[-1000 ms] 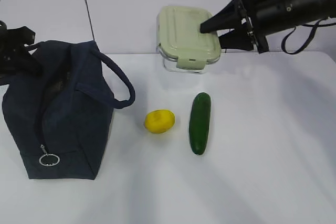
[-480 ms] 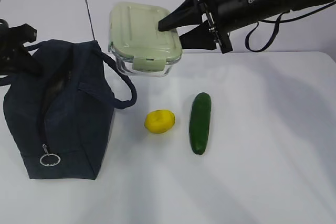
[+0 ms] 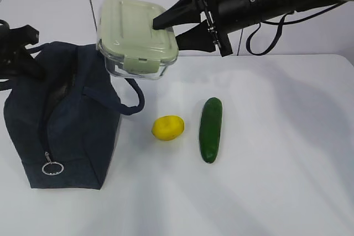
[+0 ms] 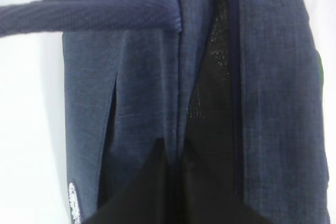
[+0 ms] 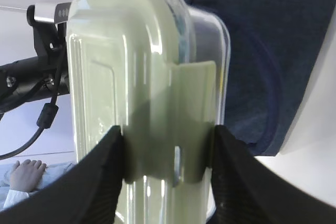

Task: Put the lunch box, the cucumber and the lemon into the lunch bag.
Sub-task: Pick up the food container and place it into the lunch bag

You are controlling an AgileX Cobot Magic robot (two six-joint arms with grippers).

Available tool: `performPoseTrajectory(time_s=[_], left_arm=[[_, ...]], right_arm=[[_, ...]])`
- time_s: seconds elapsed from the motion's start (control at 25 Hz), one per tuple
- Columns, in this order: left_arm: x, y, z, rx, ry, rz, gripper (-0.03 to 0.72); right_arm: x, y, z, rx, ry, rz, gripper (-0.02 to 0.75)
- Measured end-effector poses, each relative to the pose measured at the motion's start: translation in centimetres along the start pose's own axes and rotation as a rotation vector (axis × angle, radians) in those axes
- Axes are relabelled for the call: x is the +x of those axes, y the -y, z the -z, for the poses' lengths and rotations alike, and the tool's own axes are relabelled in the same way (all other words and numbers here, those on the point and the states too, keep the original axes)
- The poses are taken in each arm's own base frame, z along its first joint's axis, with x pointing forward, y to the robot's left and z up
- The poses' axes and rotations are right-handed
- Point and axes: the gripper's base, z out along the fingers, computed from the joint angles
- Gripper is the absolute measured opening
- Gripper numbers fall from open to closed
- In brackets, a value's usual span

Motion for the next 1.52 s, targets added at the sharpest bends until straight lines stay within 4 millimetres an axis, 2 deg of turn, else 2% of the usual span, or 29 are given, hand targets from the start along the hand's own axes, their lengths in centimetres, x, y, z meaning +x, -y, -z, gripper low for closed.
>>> performPoseTrajectory(time_s=[0.24,0.36,0.52,0.68,1.04,1.16,1.4,1.52], left_arm=[[0.0,0.1,0.0,0.007,-0.005,-0.006,-0.001],[0.0,0.2,0.2,0.013,-0.005,-0.013,-0.001],[0.1,0.5,0.7,0.025,-0.004,-0.020,-0.001],[0.2,0.7,0.7,0.039,-0.009,-0.016,-0.001],[0.1,1.5,0.8,0.129,0.000,0.000,-0.001],[0.1,1.7,0.8,0.151,-0.006,0.002,-0.001],[0.1,1.8,0.8,0.165,-0.007,0.000,-0.001],[0.1,1.9,0.9,0.169,-0.004,-0.001,-0.001]], right_arm=[[0.3,-0.7,-0.8,-0.029,-0.010,0.001,0.347],[0.4,-0.4,-1.6,-0.041,-0.022,-0.013,0.347],[0.8,0.5,-3.5,-0.051,-0.052,-0.028,0.347],[1.2,-0.2,-4.7,-0.099,-0.058,0.003,0.347],[0.9,-0.4,-4.9,-0.102,-0.018,0.006,0.347],[0.6,0.2,-5.3,-0.094,-0.006,-0.009,0.347],[0.6,3.3,-6.7,-0.070,-0.030,-0.082,0.347],[0.5,4.1,-7.1,-0.048,-0.024,-0.097,0.347]])
